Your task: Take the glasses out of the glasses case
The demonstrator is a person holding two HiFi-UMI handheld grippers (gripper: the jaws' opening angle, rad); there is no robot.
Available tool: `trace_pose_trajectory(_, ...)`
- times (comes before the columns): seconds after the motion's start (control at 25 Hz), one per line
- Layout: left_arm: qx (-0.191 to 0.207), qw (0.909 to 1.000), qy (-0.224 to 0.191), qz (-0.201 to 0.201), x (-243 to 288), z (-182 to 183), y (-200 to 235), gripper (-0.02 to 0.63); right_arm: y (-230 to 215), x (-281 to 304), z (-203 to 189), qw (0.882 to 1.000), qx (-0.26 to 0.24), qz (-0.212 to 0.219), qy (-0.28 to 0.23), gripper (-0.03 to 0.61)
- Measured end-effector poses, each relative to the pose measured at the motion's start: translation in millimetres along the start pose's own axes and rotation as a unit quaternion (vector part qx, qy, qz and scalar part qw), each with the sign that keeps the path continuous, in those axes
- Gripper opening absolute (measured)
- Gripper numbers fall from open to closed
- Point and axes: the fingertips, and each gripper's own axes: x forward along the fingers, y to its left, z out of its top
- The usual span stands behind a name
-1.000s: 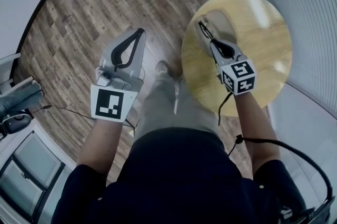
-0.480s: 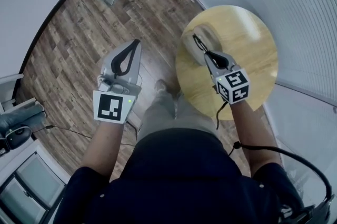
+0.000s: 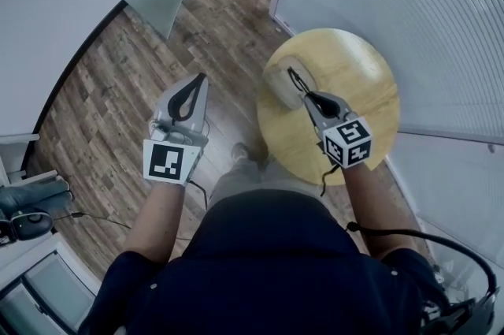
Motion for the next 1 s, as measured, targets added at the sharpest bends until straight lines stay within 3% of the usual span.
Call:
trace_pose_trajectory(0.24, 0.021, 0.9994, -0.012, -0.023, -5.9, 28.3, -10.1, 0.005, 2.3, -31.4, 19.9, 0.999, 0.013, -0.009, -0.034, 0.034)
trace_pose_trajectory(0.56, 0.044, 0.9987, -0.022, -0.017, -25.2, 54.3, -2.1, 0.005, 9.7, -72.9, 53.9, 0.996, 0.005, -0.029, -0.087, 0.034)
trace_pose_trajectory(1.0, 0.03, 0.9978, -0.058, -0.005, -46.0, 94.3, 15.0, 0.005, 13.4, -117.0, 102.3, 0.989, -0.007, -0.06, -0.132, 0.034)
